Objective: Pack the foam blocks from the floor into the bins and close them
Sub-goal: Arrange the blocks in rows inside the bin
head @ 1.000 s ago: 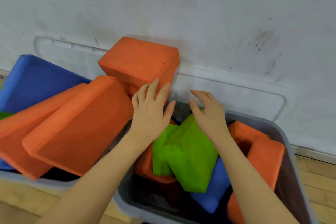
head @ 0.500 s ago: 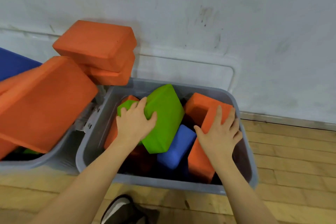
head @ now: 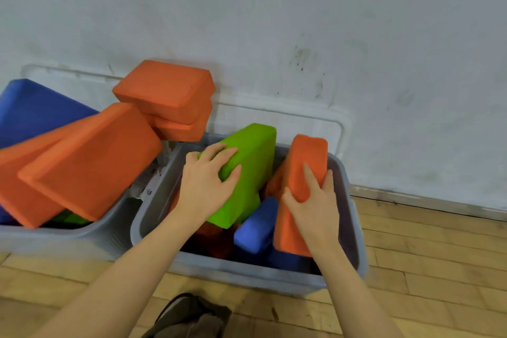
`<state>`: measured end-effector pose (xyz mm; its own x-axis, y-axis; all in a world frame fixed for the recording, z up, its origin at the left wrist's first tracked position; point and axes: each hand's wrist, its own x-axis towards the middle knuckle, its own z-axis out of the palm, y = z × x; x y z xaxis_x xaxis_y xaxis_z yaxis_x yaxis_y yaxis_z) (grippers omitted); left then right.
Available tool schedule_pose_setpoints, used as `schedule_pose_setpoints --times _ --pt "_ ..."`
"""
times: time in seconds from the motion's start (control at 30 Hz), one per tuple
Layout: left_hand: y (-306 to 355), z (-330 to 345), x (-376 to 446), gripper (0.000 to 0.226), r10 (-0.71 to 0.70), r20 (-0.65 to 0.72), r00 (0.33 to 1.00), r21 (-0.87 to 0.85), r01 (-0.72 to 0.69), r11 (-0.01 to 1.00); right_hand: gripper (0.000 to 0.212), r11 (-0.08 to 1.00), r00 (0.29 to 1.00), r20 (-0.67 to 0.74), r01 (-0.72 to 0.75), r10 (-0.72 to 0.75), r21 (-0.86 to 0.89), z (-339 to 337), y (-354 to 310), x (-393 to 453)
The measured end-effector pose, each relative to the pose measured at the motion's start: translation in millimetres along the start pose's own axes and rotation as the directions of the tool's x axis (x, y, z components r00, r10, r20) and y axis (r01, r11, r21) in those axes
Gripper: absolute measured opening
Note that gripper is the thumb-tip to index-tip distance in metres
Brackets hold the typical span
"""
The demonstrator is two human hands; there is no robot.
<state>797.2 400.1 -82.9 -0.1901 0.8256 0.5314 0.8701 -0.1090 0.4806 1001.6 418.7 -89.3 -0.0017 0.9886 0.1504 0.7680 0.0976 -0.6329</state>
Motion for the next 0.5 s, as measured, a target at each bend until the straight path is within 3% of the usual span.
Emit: schedule_pose_setpoints --times 0.1,0.23,0.33,0.43,0.5 --pt "18 -28 6 0.038 0.115 -0.098 0.989 0.034 -0.112 0.993 0.070 0.983 0.991 -0.074 0.119 -0.109 0.141 -23 -31 5" --pt "34 -72 16 0.034 0.179 -0.272 0.946 0.108 -0.155 0.982 0.067 0.935 0.966 -0.158 0.240 -0.203 0.261 -46 -70 9" --pt "34 -99 25 0.031 0.221 -0.304 0.927 0.155 -0.181 0.971 0.064 0.909 0.957 -0.174 0.275 -0.230 0.313 -51 -96 13" --pt "20 -121 37 0.036 0.187 -0.307 0.933 0.130 -0.153 0.980 0.064 0.886 0.941 -0.224 0.318 -0.253 0.338 -43 -122 19" --pt "2 -134 50 0.053 0.101 -0.310 0.945 0.071 -0.083 0.994 0.064 0.873 0.930 -0.250 0.347 -0.271 0.343 -32 -140 27"
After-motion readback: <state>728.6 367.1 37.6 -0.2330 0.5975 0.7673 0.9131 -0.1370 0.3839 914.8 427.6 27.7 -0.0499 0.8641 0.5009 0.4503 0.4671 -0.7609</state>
